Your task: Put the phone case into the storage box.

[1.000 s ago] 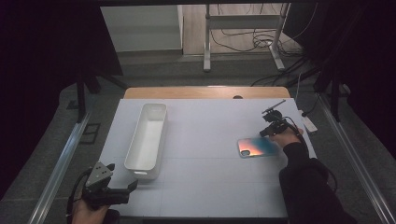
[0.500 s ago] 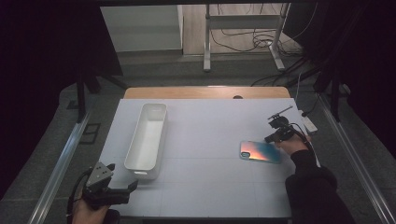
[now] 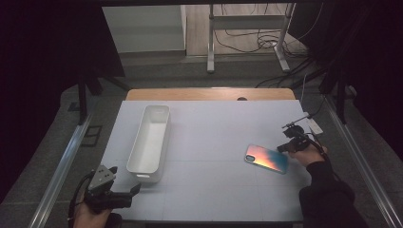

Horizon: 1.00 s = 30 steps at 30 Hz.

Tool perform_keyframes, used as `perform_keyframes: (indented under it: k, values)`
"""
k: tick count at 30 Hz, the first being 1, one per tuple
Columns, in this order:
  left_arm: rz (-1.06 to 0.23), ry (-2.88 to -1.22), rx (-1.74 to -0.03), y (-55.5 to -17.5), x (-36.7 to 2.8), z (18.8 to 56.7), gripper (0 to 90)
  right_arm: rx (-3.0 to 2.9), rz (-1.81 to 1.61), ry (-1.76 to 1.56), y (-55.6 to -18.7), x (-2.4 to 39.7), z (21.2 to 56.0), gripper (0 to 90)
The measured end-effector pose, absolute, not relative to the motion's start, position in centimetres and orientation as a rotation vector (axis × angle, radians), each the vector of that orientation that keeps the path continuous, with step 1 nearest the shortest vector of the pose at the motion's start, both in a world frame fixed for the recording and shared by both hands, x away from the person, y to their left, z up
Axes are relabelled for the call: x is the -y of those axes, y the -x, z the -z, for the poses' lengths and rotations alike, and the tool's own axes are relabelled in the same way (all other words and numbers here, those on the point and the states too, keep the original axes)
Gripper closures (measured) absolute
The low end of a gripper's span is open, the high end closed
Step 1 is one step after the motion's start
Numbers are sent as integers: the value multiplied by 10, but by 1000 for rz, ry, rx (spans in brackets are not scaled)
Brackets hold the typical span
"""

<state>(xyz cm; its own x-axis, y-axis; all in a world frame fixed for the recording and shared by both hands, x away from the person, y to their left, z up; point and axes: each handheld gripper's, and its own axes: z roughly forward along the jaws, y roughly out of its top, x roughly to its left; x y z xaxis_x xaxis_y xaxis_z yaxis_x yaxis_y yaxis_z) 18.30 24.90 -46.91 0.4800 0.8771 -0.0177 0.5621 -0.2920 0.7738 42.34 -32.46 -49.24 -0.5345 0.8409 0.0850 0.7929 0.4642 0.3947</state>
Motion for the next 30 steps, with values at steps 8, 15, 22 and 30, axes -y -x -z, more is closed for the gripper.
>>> perform_keyframes:
  k: [8, 15, 22, 30]
  values:
    - [-544, -1990, -1187, -183, -248, 469, 16, -2590, -592, -1442, -409, 328, 492, 892]
    - [-546, -1993, -1185, -183, -248, 469, 16, -2599, -598, -1435, -394, 330, 493, 892]
    - [-549, -1999, -1181, -183, -248, 469, 17, -2604, -613, -1434, -379, 332, 493, 892]
    - [-550, -2002, -1179, -183, -247, 469, 17, -2618, -619, -1426, -364, 332, 493, 892]
